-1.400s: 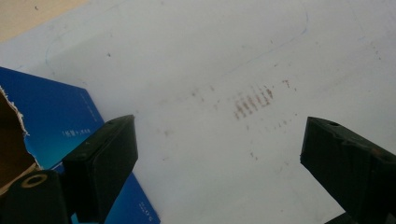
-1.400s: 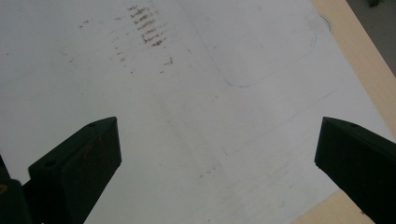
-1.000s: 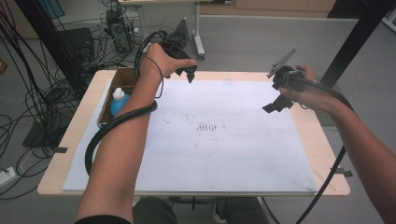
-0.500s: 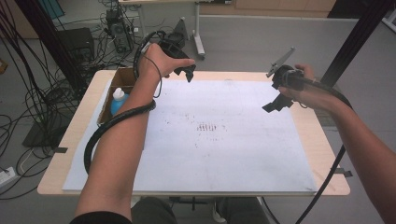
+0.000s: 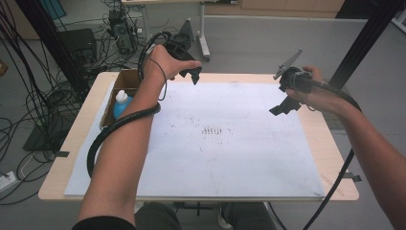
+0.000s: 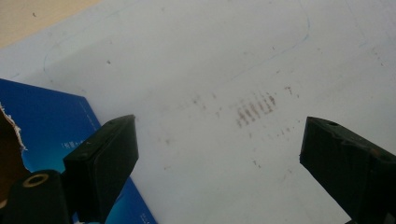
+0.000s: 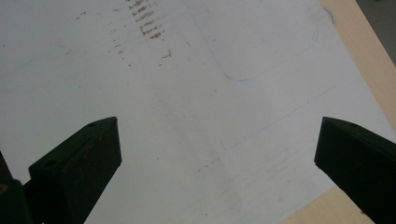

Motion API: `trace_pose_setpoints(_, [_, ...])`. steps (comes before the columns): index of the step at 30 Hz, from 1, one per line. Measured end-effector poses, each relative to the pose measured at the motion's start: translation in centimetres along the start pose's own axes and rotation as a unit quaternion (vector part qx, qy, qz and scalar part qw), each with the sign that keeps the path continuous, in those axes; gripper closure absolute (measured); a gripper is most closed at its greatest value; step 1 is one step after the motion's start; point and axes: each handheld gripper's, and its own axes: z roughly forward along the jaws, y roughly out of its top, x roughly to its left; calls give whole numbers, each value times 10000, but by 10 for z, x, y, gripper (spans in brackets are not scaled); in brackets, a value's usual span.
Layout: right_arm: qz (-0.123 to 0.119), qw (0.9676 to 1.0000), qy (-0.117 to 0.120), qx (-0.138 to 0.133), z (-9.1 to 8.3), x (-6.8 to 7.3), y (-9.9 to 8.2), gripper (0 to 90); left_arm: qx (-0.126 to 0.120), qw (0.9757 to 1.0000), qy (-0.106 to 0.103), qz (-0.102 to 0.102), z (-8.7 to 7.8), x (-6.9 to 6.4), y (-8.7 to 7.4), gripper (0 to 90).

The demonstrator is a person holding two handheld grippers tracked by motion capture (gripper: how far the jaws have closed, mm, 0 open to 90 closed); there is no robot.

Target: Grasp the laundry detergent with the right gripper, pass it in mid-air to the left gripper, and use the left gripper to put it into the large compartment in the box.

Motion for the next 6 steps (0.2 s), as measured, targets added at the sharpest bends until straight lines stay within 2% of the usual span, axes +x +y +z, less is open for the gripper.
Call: trace_pose_setpoints(6, [14, 10000, 4, -14, 1, 0, 0, 4, -15, 10000, -7, 31, -1, -1, 0, 119])
